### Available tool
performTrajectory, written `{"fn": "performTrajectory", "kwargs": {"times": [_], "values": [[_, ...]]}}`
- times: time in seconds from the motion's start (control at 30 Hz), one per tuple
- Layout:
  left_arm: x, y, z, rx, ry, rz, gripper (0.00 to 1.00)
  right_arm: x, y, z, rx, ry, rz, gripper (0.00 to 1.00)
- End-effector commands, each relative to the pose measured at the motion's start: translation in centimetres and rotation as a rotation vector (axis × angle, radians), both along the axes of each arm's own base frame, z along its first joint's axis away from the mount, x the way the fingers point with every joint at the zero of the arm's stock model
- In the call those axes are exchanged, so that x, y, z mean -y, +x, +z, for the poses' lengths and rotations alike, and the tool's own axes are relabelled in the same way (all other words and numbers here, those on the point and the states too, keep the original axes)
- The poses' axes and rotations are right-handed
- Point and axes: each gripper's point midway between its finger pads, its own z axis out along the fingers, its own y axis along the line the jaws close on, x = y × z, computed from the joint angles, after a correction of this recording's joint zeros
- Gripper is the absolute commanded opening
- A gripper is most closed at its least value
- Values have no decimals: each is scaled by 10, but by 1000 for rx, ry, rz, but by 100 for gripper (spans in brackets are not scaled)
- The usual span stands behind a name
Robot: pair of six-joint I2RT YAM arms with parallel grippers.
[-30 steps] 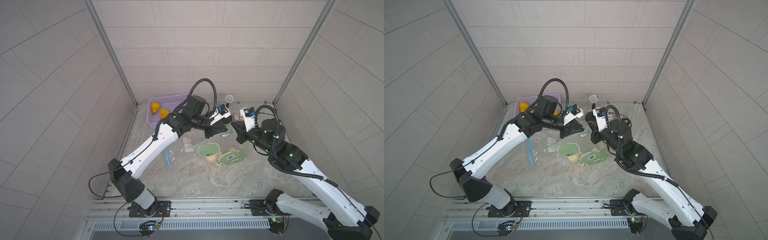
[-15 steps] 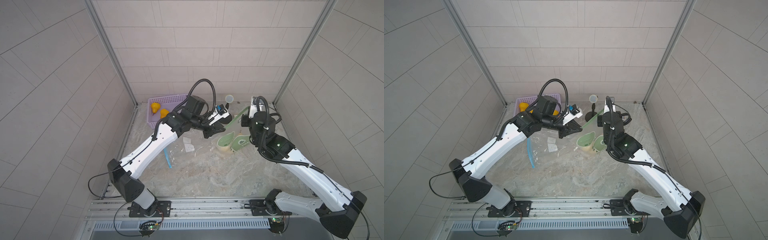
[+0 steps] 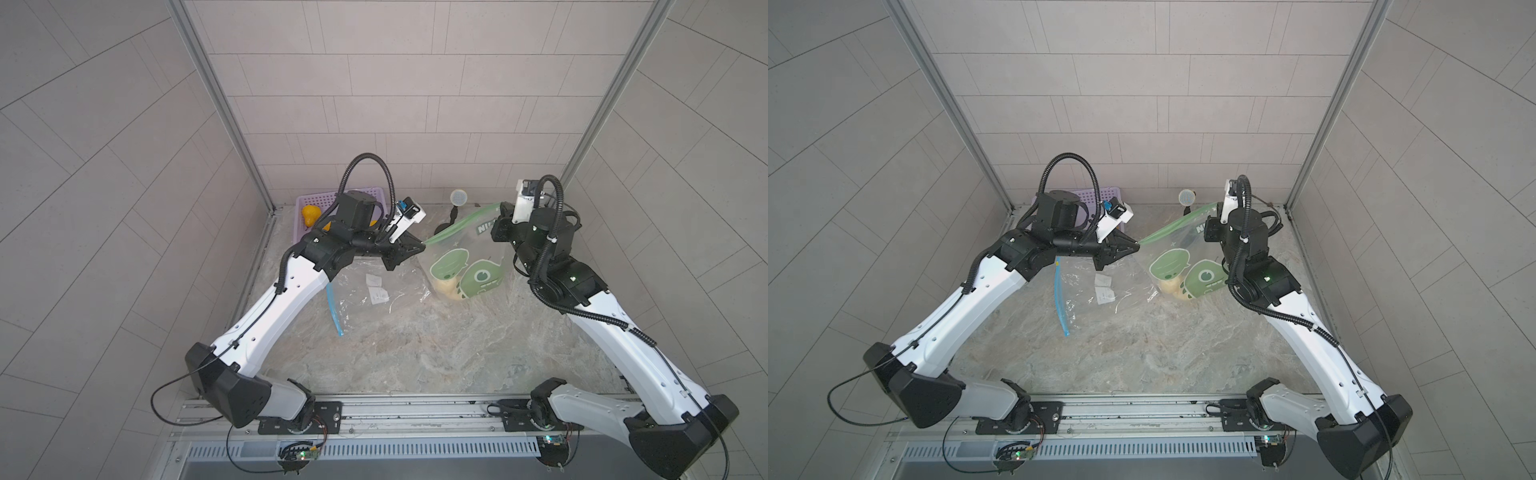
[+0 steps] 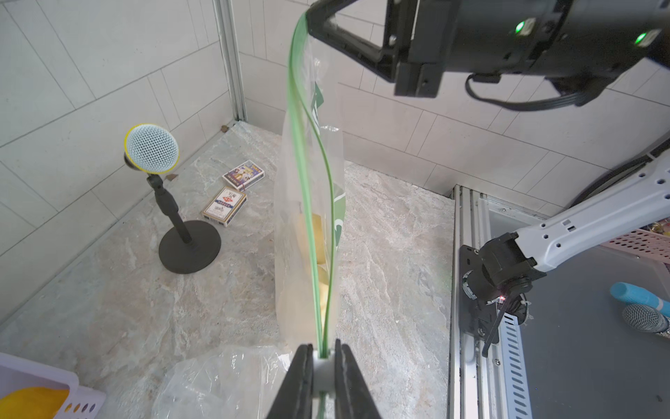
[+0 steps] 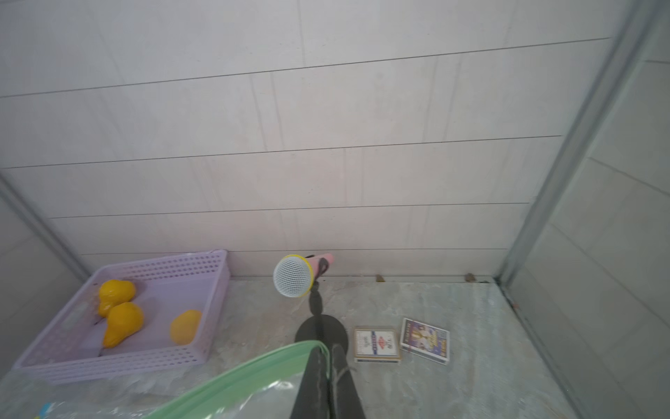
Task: Open the zip-top bag and take out the pear
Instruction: Unzip the zipper on the zipper food storage bag, then open the zipper of the food storage bag at the center of the board.
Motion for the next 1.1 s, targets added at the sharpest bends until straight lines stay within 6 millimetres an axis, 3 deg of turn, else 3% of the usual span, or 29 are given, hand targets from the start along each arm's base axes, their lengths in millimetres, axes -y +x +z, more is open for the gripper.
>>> {"fn": "performTrajectory", "kwargs": {"times": [0.0,0.1,0.27,0.33,0.43,0.5,0.73,0.8,0.87,0.93,1.07], "values": [[-8,33,19,66,-6,122,15,-66,-28,21,37,113,442,0],[-21,63,34,112,-26,213,15,-97,-48,24,14,148,706,0],[-40,99,64,192,-102,313,14,-102,-55,34,37,121,802,0],[-39,107,66,205,-110,312,14,-105,-54,42,50,110,836,0],[-32,109,55,168,-142,275,14,-112,-49,32,-4,107,878,0],[-30,106,41,145,-172,271,14,-117,-51,15,-36,106,898,0],[-31,81,-29,6,-218,279,12,-130,-84,-101,-254,-62,814,0],[-28,69,-44,-24,-202,267,12,-132,-96,-124,-304,-72,798,1],[-26,56,-53,-41,-190,238,12,-134,-108,-137,-341,-60,811,10],[-29,49,-59,-50,-176,243,12,-131,-115,-138,-354,-46,803,32],[-31,41,-64,-62,-142,226,11,-118,-116,-100,-281,-8,752,54]]}}
